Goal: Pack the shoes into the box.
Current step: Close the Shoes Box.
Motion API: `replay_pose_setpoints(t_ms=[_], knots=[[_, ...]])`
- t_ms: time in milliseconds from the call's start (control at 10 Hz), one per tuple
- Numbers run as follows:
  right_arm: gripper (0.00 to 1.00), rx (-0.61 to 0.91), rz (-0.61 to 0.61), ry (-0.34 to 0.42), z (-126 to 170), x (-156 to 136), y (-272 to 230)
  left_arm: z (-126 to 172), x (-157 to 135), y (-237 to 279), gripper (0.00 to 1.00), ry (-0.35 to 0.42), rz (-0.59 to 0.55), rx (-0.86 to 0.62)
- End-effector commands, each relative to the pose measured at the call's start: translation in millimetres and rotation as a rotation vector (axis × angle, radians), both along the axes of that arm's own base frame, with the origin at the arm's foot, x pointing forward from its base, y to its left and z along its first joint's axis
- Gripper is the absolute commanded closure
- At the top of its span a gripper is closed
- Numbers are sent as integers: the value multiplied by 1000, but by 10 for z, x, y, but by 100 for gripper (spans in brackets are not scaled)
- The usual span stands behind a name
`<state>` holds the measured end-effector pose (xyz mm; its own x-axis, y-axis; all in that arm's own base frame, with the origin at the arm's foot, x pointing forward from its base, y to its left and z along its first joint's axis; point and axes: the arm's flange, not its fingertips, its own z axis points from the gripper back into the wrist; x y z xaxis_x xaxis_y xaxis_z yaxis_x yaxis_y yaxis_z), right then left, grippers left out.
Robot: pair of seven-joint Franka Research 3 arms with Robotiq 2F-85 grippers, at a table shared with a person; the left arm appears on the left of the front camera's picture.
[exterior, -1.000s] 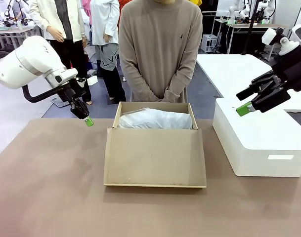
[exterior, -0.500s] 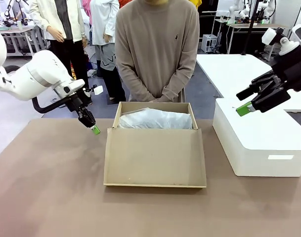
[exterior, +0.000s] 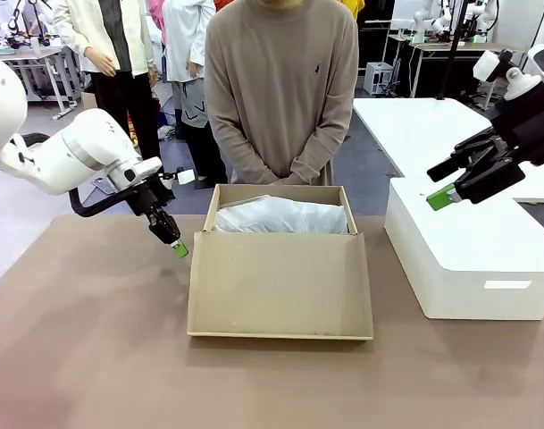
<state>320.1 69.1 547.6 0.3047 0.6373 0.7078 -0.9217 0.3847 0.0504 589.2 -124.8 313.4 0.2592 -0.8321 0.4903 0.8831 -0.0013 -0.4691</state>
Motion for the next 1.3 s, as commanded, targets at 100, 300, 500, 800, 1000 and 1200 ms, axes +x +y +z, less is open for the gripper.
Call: replay_pose_setpoints(t_ms=[100,300,500,800,1000,1200], knots=[[0,33,24,-16,3,29,-2,-38,62,-29,100,58,-33,-53],[0,33,24,-16,3,29,-2,-103,49,-61,100,77,-39,-78],[0,33,24,-16,3,29,-2,-167,29,-92,100,78,-38,-108],[0,33,24,-16,3,29,-2,-226,3,-137,100,79,-29,-141],[0,33,24,-16,3,29,-2,-271,-7,-155,100,92,-36,-165],[0,33,24,-16,3,29,-2,-314,-19,-186,100,121,-55,-194]])
